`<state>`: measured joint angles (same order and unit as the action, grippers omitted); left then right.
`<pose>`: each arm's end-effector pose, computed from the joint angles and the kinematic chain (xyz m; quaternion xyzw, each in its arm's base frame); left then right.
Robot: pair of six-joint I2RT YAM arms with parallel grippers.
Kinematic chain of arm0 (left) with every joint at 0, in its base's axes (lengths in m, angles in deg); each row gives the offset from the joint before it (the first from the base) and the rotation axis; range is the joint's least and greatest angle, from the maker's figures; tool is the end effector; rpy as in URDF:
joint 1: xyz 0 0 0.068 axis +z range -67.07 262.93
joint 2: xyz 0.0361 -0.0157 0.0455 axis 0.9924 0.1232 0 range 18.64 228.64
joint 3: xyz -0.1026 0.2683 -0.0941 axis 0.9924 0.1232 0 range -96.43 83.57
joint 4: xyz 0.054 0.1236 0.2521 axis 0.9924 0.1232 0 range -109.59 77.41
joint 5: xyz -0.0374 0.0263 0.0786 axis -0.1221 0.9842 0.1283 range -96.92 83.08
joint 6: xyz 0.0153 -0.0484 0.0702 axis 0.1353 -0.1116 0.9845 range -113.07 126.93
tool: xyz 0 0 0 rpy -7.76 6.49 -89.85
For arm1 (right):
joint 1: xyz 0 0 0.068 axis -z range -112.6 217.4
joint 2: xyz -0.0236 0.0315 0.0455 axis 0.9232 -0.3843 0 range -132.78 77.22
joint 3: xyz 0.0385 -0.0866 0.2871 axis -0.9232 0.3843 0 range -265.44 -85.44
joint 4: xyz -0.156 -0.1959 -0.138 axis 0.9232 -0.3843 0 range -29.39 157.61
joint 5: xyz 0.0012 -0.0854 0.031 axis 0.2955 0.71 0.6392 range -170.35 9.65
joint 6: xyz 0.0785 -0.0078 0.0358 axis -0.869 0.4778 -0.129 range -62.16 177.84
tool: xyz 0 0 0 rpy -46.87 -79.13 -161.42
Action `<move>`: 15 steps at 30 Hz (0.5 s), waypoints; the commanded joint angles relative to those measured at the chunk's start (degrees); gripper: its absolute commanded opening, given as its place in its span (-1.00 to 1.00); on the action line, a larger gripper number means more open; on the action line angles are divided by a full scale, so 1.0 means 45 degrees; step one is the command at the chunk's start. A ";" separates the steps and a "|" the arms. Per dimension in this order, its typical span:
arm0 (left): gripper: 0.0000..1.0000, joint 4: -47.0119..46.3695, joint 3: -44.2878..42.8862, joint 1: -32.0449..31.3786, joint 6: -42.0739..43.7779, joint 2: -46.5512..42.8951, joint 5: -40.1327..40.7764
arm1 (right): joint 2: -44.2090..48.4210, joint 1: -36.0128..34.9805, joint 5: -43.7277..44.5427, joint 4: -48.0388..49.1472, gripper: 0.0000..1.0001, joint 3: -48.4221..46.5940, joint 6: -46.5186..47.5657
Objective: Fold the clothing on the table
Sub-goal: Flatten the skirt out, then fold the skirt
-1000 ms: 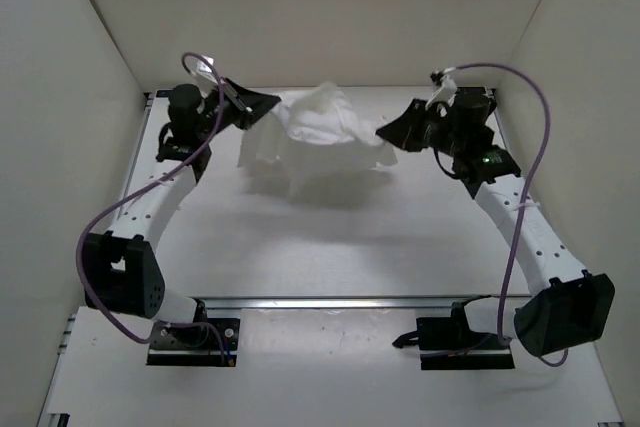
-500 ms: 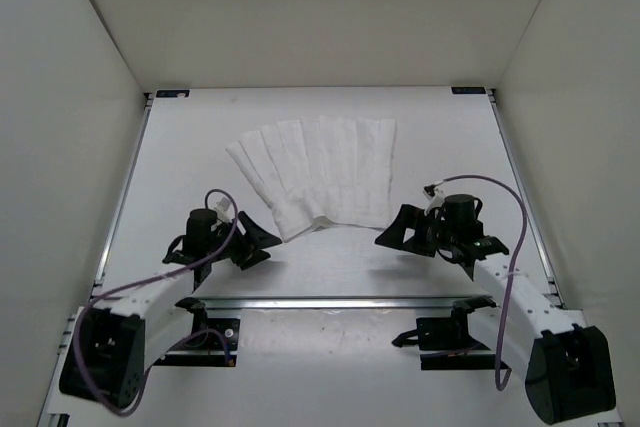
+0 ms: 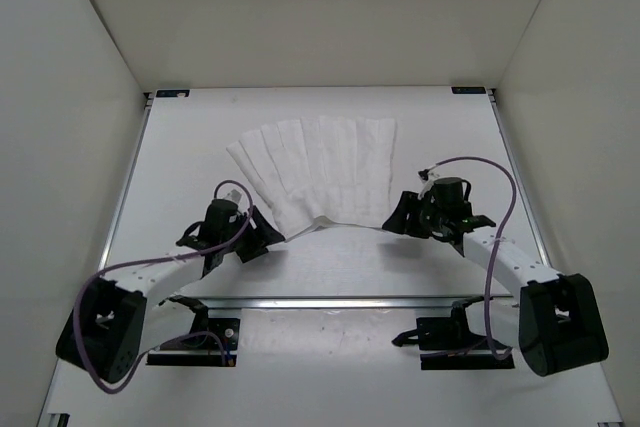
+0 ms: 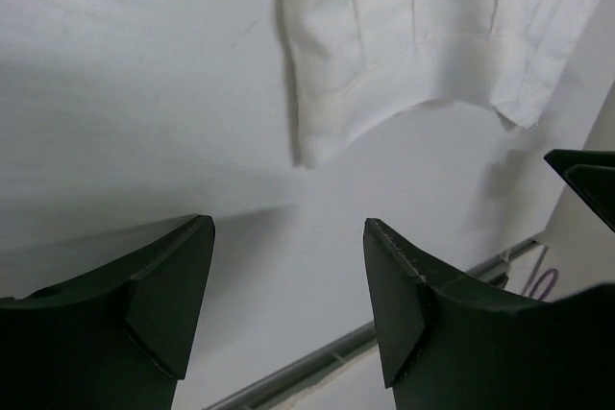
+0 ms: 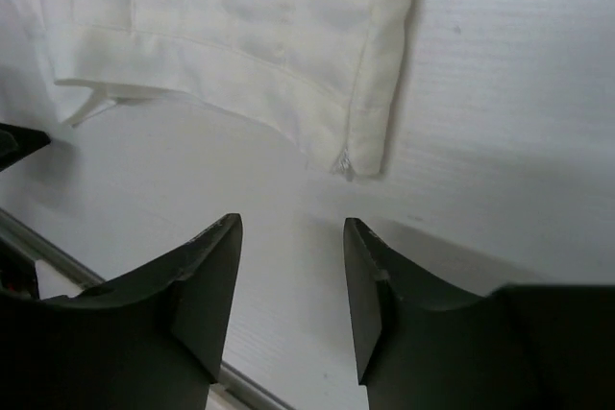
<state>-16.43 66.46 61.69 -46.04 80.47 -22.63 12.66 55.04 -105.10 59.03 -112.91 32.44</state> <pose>0.1929 -0.0971 0.1155 -0.2055 0.9026 -0.3165 0.2070 0.2335 0.0839 0.1611 0.0224 0.9079 0.3071 0.2845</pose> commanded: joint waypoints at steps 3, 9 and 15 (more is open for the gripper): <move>0.44 -0.0544 -0.1549 -0.0807 0.0346 0.2000 0.1769 | -0.1081 -0.0962 0.1965 0.0539 -0.14 -0.1434 0.0529; 0.42 -0.1110 -0.2273 -0.1043 0.0404 0.3740 0.1967 | -0.2607 -0.1198 0.2884 0.0111 -0.05 -0.2334 0.1095; 0.05 -0.1327 -0.2606 -0.1316 0.0443 0.4601 0.2065 | -0.3720 -0.1258 0.3157 0.0441 -0.49 -0.2626 0.1115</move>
<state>-23.73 55.27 56.47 -45.30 99.42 -15.61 -2.90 49.86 -92.84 59.46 -122.15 36.44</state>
